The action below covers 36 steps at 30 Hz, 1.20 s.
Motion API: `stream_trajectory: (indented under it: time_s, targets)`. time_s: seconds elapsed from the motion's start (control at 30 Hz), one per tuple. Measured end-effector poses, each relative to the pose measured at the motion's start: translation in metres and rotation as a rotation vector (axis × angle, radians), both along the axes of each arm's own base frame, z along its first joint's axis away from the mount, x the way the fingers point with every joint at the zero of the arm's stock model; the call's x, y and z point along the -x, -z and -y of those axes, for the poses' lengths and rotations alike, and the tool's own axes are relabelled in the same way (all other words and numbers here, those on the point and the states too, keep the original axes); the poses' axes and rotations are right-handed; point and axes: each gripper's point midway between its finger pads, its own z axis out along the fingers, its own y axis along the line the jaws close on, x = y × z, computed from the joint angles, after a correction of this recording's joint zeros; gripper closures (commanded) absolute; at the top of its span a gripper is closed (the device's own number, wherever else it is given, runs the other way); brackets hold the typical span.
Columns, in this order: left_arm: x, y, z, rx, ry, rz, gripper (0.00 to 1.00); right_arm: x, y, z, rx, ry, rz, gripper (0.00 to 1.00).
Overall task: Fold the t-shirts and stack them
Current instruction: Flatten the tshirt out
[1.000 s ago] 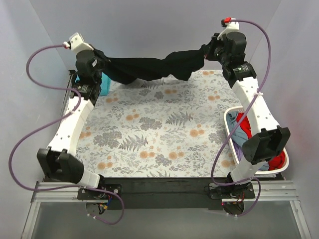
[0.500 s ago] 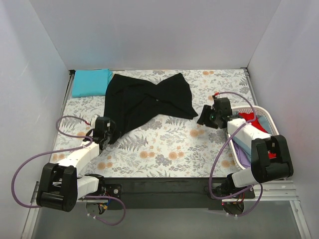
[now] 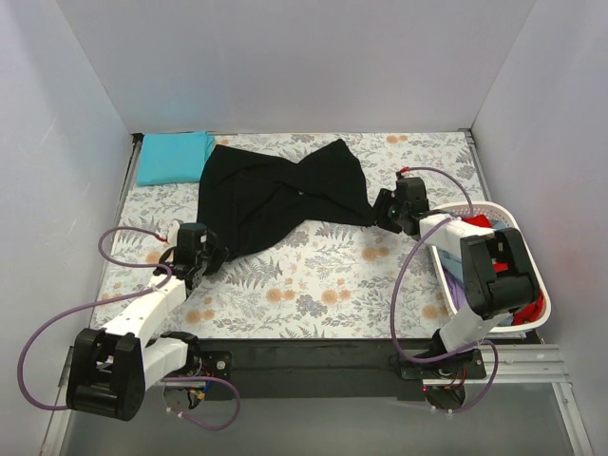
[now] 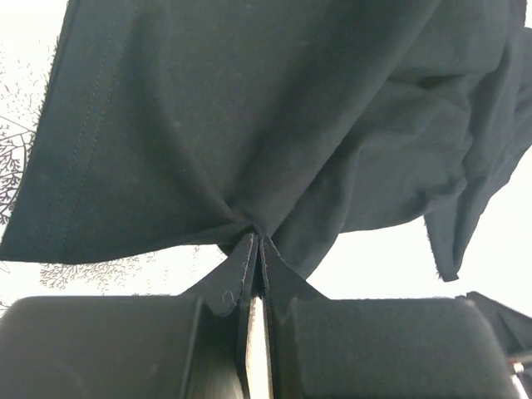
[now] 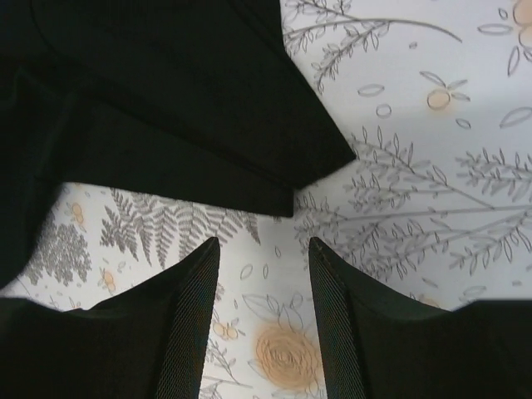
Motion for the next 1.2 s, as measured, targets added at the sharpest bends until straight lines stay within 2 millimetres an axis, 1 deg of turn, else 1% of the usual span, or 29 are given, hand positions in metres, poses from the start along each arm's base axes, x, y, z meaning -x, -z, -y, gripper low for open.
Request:
stream_trajectory:
  time_s: [0.1,0.17,0.2,0.27,0.37,0.4,0.47,0.5,0.53,0.63,0.7,0.8,0.9,0.93,1.0,1.07,1.1,1.2]
  targets:
    - [-0.003,-0.005,0.0,-0.003,-0.003,0.008,1.0,-0.022,0.003,-0.008,-0.013,0.014,0.001,0.49]
    - [-0.002,-0.003,-0.001,-0.007,-0.001,-0.001,1.0,-0.036,0.007,-0.015,-0.019,0.021,0.001,0.53]
    - [-0.001,-0.002,-0.001,-0.009,0.0,-0.005,1.0,-0.04,0.01,-0.018,-0.021,0.023,-0.001,0.57]
    - [-0.001,-0.003,-0.001,-0.014,0.004,-0.009,1.0,-0.043,0.019,-0.024,-0.021,0.018,-0.017,0.6]
    - [-0.003,-0.008,-0.001,-0.021,0.012,-0.002,1.0,-0.041,0.022,-0.028,-0.021,0.025,-0.026,0.71]
    - [-0.004,-0.01,-0.001,-0.024,0.014,0.001,1.0,-0.041,0.022,-0.028,-0.021,0.026,-0.027,0.79]
    - [-0.006,-0.012,-0.001,-0.027,0.018,0.007,1.0,-0.041,0.022,-0.029,-0.019,0.03,-0.028,0.87]
    - [-0.006,-0.013,-0.001,-0.028,0.02,0.009,1.0,-0.041,0.022,-0.029,-0.019,0.031,-0.028,0.95]
    - [-0.007,-0.014,-0.001,-0.029,0.022,0.009,1.0,-0.04,0.023,-0.029,-0.017,0.028,-0.027,0.99]
    - [-0.007,-0.014,-0.001,-0.033,0.023,0.01,1.0,-0.038,0.025,-0.029,-0.014,0.029,-0.033,0.99]
    - [-0.006,-0.013,-0.002,-0.037,0.025,0.004,1.0,-0.033,0.028,-0.026,-0.006,0.032,-0.037,0.99]
    - [-0.003,-0.012,-0.004,-0.043,0.022,-0.007,1.0,-0.018,0.024,-0.016,0.014,0.042,-0.029,0.99]
    - [-0.001,-0.012,-0.007,-0.049,0.016,-0.01,1.0,0.006,0.012,0.003,0.037,0.061,-0.011,0.99]
    - [0.0,-0.012,-0.008,-0.051,0.012,-0.014,1.0,0.014,0.004,0.012,0.046,0.073,0.004,0.99]
    - [0.001,-0.012,-0.009,-0.054,0.008,-0.019,1.0,0.022,-0.007,0.025,0.065,0.098,0.039,0.99]
    - [0.003,-0.01,-0.011,-0.053,0.0,-0.029,1.0,0.029,-0.014,0.034,0.071,0.115,0.066,0.99]
    - [0.003,-0.009,-0.012,-0.052,-0.004,-0.033,1.0,0.033,-0.013,0.037,0.071,0.118,0.067,0.97]
    - [0.008,-0.001,-0.013,-0.045,-0.011,-0.052,1.0,0.049,-0.002,0.04,0.074,0.111,0.034,0.81]
